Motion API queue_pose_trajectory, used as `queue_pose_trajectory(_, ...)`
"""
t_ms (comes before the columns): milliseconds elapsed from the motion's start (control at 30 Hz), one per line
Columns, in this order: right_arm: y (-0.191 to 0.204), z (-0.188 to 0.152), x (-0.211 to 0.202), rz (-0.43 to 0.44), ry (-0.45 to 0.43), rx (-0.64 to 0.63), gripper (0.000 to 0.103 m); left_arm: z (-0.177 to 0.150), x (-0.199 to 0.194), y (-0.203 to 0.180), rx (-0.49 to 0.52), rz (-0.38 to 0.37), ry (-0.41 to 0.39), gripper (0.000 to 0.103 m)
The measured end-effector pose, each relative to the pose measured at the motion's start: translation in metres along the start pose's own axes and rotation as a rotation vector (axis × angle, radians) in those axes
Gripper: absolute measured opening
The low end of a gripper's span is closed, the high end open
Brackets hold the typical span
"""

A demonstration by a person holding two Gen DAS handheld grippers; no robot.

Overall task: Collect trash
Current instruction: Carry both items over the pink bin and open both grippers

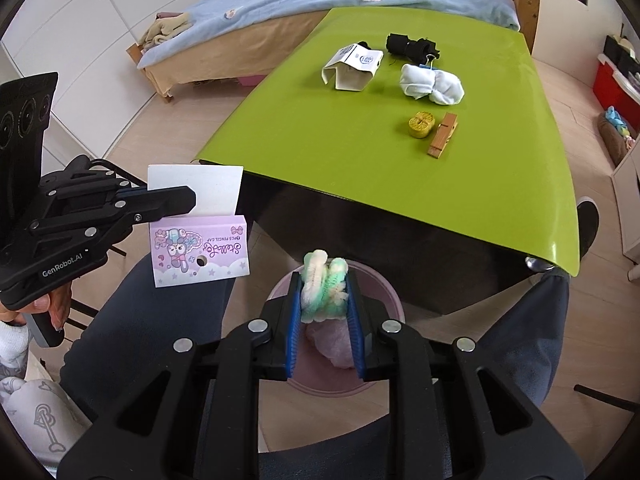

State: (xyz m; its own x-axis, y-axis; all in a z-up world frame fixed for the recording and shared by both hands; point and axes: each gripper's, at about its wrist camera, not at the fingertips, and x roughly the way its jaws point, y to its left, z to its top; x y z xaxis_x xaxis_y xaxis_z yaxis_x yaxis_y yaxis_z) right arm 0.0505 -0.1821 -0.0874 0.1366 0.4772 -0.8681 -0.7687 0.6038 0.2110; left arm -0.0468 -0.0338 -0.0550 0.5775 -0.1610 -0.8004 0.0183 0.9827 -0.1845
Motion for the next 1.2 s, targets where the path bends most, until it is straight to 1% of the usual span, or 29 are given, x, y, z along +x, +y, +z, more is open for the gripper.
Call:
queue_pose_trajectory(33,0.000,0.000,0.001,0.002,0.001,0.002,0.042,-0.001,0.000,0.000,-0.001,-0.001,0.001,0.000)
queue_pose_trajectory(67,-0.001,-0.001,0.001,0.001,0.000,0.005,0.057,-0.002,0.000,0.001,-0.002,-0.002,0.003,0.000)
queue_pose_trajectory(100,-0.001,-0.001,0.001,0.000,-0.001,0.009,0.066,-0.003,0.000,0.001,-0.003,-0.003,0.006,0.000)
queue_pose_trajectory(133,-0.002,-0.001,0.001,-0.002,-0.001,0.012,0.071,-0.004,0.001,0.001,-0.003,-0.004,0.009,0.000)
queue_pose_trajectory(167,-0.003,-0.001,0.001,-0.007,-0.001,0.017,0.082,-0.004,0.001,0.001,-0.002,-0.003,0.012,0.000)
queue_pose_trajectory(200,-0.004,-0.001,0.001,-0.011,-0.003,0.023,0.087,-0.005,0.002,0.001,-0.001,-0.004,0.015,0.000)
queue_pose_trajectory(267,-0.008,-0.001,0.000,-0.009,-0.008,0.040,0.088,-0.005,0.002,-0.001,0.006,-0.008,0.019,0.000)
queue_pose_trajectory(467,-0.022,-0.002,-0.014,-0.060,-0.043,0.094,0.092,-0.007,0.005,-0.007,0.033,-0.019,0.031,0.000)
queue_pose_trajectory(600,-0.034,-0.003,-0.026,-0.086,-0.073,0.125,0.093,-0.007,0.007,-0.015,0.064,-0.033,0.041,0.000)
queue_pose_trajectory(767,-0.046,-0.003,-0.036,-0.098,-0.096,0.160,0.093,-0.006,0.011,-0.025,0.085,-0.059,0.054,0.001)
queue_pose_trajectory(800,-0.048,-0.003,-0.037,-0.100,-0.100,0.165,0.093,-0.005,0.012,-0.026,0.086,-0.061,0.055,0.008)
queue_pose_trajectory(833,-0.049,-0.003,-0.038,-0.101,-0.103,0.168,0.093,-0.005,0.013,-0.028,0.089,-0.067,0.062,0.011)
queue_pose_trajectory(867,-0.050,-0.003,-0.039,-0.101,-0.106,0.171,0.093,-0.004,0.015,-0.029,0.090,-0.064,0.068,0.026)
queue_pose_trajectory(900,-0.051,-0.003,-0.040,-0.100,-0.109,0.175,0.093,-0.004,0.016,-0.029,0.086,-0.062,0.068,0.058)
queue_pose_trajectory(967,-0.052,-0.002,-0.041,-0.100,-0.112,0.178,0.094,-0.005,0.015,-0.029,0.073,-0.077,0.050,0.082)
queue_pose_trajectory(1000,-0.050,-0.003,-0.042,-0.101,-0.113,0.179,0.094,-0.005,0.015,-0.029,0.071,-0.072,0.044,0.089)
queue_pose_trajectory(1067,-0.050,-0.004,-0.042,-0.101,-0.115,0.182,0.095,-0.004,0.016,-0.027,0.066,-0.053,0.038,0.091)
queue_pose_trajectory(1133,-0.050,-0.004,-0.041,-0.100,-0.117,0.185,0.096,-0.003,0.016,-0.025,0.056,-0.030,0.034,0.095)
queue_pose_trajectory(1200,-0.051,-0.003,-0.041,-0.098,-0.118,0.187,0.096,-0.003,0.017,-0.022,0.055,-0.006,0.029,0.095)
